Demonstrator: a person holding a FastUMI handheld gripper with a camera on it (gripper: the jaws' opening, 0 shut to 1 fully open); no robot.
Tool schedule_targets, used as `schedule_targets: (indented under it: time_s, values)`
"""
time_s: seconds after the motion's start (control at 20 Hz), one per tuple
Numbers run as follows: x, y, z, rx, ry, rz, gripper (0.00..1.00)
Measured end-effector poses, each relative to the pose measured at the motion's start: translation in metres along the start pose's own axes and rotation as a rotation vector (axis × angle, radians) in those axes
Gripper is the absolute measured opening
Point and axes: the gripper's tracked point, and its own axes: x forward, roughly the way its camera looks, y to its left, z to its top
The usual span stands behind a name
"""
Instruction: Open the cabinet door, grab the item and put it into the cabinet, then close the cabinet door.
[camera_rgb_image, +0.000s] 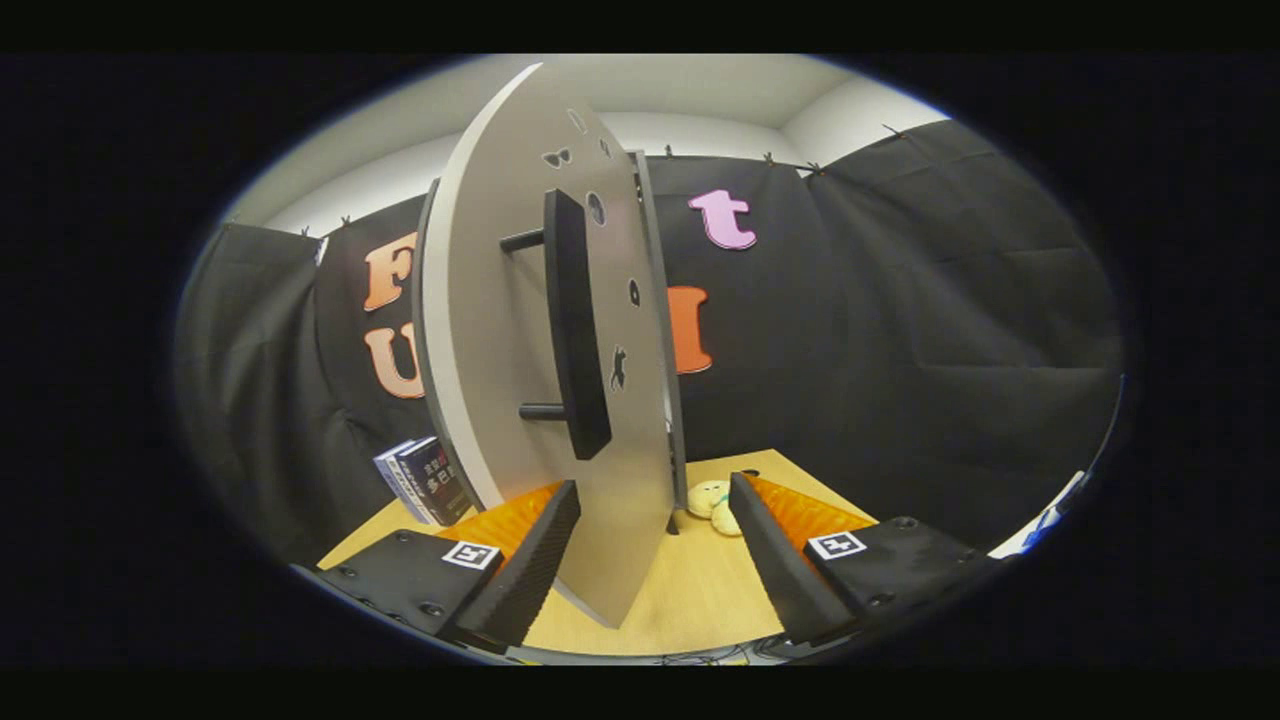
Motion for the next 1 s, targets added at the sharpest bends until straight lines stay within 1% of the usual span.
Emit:
schedule_targets:
  time_s: [0.35, 0.65, 0.8, 1.0]
  values:
    - [0.016, 0.043, -0.006, 0.013, -0.001, 0.006, 0.97]
    - [0.041, 0.086, -0.015, 0.011, 0.001, 0.016, 0.97]
    - [0.061, 0.111, -0.022, 0.008, 0.008, 0.031, 0.97]
    - [0.105, 0.152, -0.026, -0.007, -0.004, 0.063, 0.97]
